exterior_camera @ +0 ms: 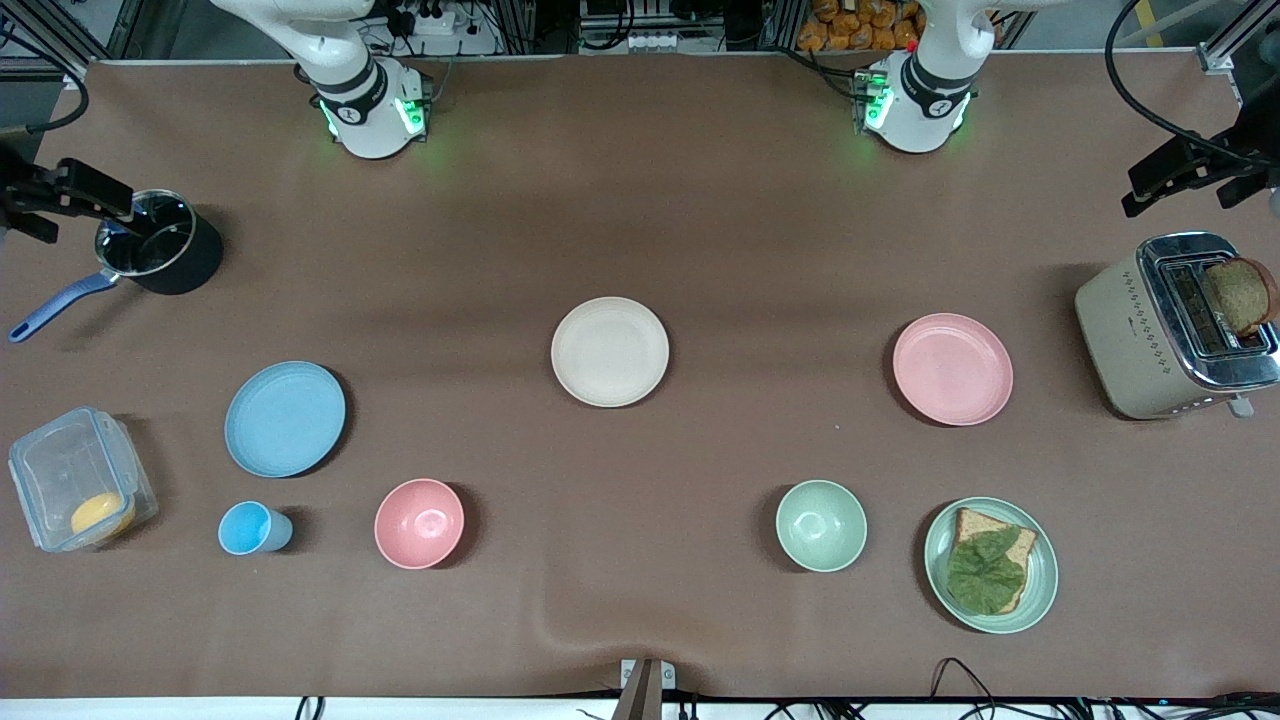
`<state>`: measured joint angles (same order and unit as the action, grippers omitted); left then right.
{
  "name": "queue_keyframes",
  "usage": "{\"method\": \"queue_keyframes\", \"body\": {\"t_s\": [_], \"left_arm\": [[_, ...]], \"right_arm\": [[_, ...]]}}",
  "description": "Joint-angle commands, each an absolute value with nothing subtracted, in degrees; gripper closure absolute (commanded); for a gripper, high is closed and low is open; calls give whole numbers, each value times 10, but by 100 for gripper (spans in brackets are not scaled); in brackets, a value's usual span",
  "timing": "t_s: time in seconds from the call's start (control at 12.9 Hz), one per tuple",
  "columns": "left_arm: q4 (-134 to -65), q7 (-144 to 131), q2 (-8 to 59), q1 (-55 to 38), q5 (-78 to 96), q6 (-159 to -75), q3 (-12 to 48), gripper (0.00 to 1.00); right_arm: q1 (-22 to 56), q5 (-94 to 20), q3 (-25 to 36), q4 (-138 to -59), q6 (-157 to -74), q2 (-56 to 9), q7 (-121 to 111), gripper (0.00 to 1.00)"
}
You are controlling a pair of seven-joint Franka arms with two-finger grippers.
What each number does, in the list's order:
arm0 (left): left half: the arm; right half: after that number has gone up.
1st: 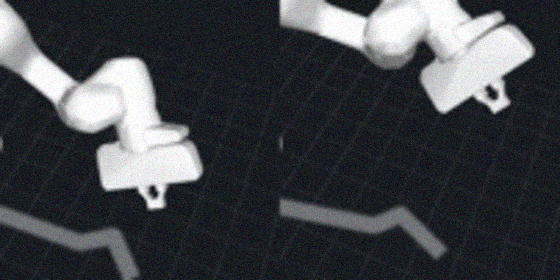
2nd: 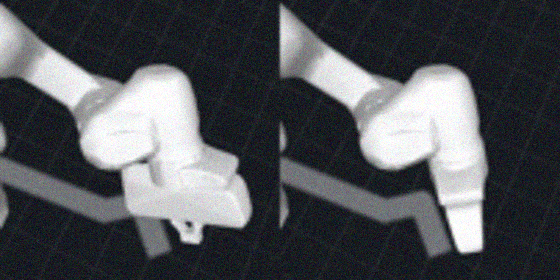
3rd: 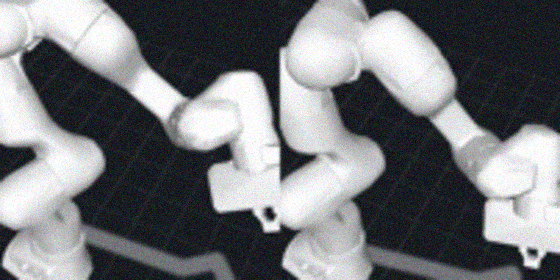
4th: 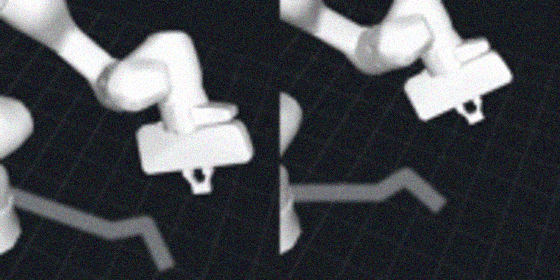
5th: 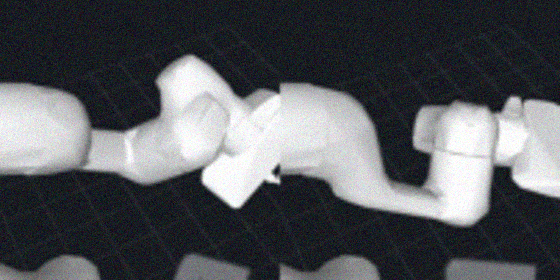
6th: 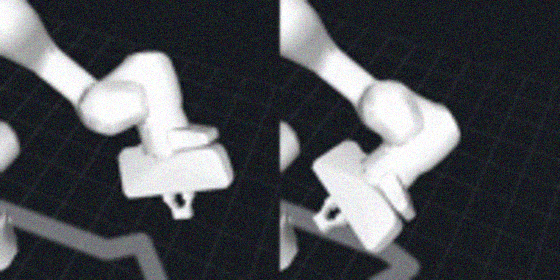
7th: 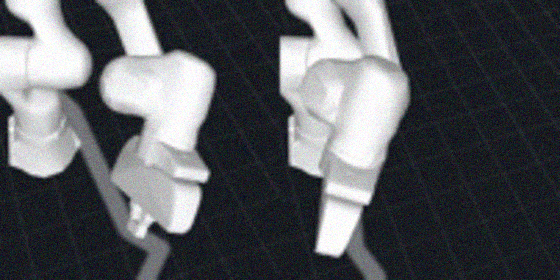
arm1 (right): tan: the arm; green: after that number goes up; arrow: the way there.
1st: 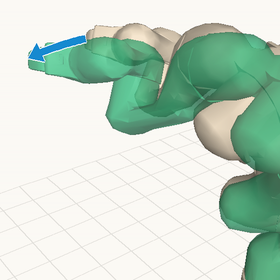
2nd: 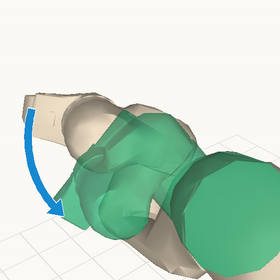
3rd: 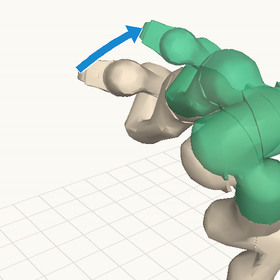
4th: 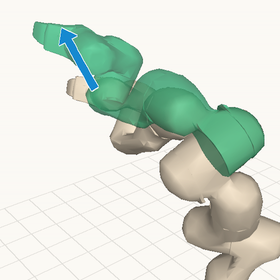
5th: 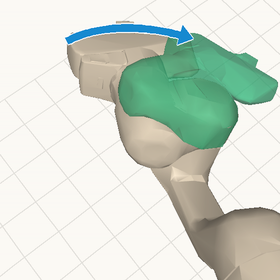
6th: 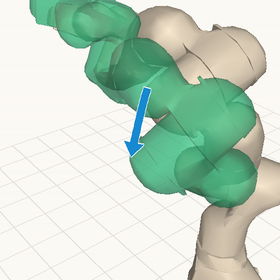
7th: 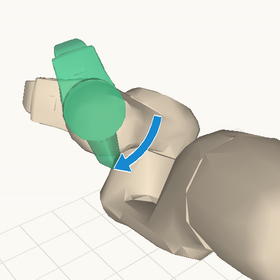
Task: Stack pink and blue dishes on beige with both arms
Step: 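Reach the left gripper to the pink plate while the right gripper reaches the blue plate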
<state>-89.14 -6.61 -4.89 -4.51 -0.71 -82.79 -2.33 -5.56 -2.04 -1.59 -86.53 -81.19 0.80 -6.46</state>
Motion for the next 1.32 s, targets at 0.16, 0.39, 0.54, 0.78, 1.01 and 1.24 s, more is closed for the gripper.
{"method": "queue_keyframes", "body": {"t_s": [0.16, 0.39, 0.54, 0.78, 1.01, 1.24], "left_arm": [[-887, -56, -48, -44, -30, -818, -21, 0], [-896, -61, -26, -43, -31, -818, -19, 0], [-903, -61, 10, -40, -39, -840, -19, 0], [-1010, -60, 18, -26, -62, -973, -20, 0], [-1069, -51, 56, 13, -55, -1064, -19, 0], [-1155, -47, 82, 34, -51, -1168, -19, 0]], "right_arm": [[-65, -27, -24, -904, -876, 20, -74, 0], [-66, -26, -24, -905, -870, 18, -76, 0], [-69, -25, -24, -931, -880, 7, -75, 0], [-73, -2, -24, -933, -890, -36, -75, 0], [-102, 7, -24, -934, -925, -83, -82, 0], [-110, 4, -24, -934, -940, -112, -85, 0]]}}
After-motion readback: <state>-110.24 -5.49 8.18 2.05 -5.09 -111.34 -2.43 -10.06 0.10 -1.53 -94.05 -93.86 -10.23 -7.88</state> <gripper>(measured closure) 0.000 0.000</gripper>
